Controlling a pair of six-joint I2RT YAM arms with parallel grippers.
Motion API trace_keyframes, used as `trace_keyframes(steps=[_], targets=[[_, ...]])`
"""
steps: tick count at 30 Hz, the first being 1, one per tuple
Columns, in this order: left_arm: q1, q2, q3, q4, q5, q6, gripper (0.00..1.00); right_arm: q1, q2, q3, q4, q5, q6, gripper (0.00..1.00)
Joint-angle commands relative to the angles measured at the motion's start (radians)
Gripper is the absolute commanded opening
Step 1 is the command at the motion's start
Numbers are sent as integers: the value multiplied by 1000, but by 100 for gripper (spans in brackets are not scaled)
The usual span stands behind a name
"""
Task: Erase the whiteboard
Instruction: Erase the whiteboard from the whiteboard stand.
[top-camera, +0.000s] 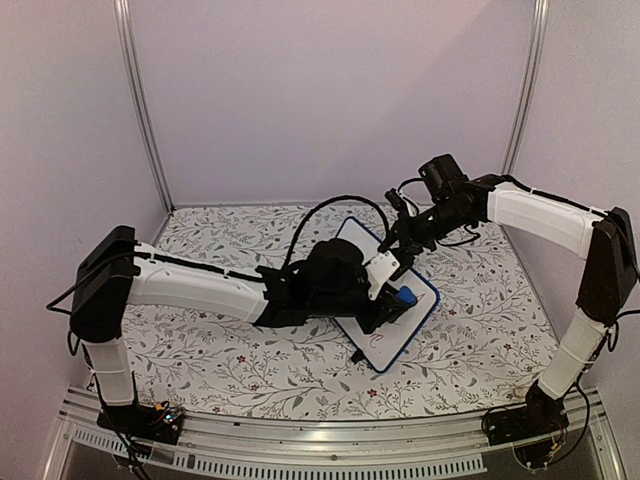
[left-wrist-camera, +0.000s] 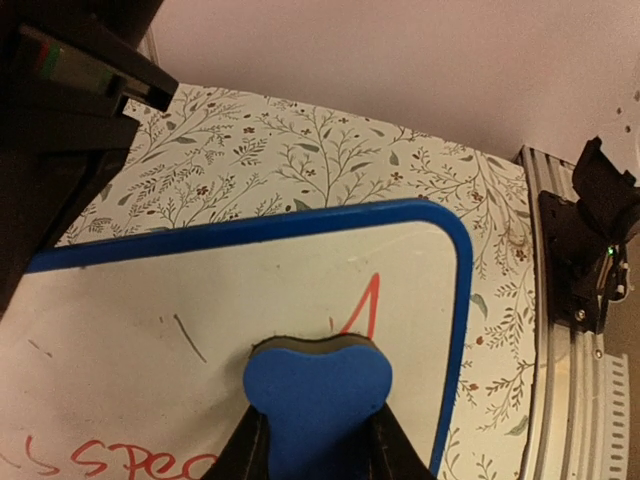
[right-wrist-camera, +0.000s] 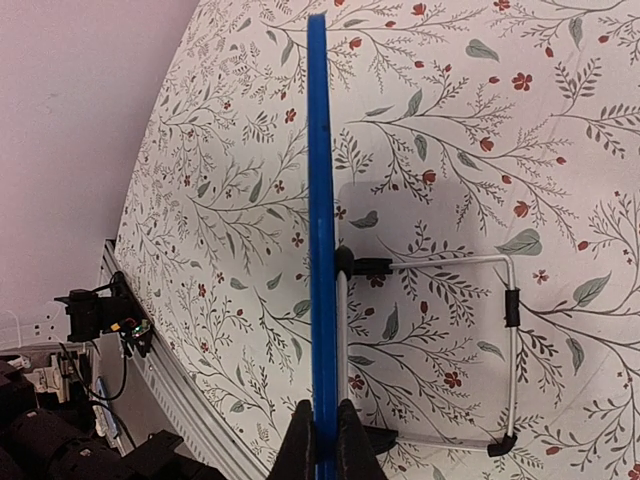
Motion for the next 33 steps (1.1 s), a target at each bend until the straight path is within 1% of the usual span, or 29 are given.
trace_keyframes(steps=[1,5,12,17,23,27,33], targets=[[5,21,35,17,18,10,0,35,18,-36,-18,-13,20,0],[5,7,-2,13,12,1,0,35,18,-36,-20,-13,18,0],[7,-24,-127,12,0,-22,0,35,20,-35,-20,-11,17,0],[15,-27,-161,19,2,-28,0,36,23,-35,-17,-15,17,0],[24,1,-92,33,48,-7,0,36,25,-33,-19,-15,16,0],[28,31,-22,24,87,1,0,35,25,-31,-27,-13,16,0],[46,70,41,3,134,-4,0,35,20,-30,-28,-15,15,0]])
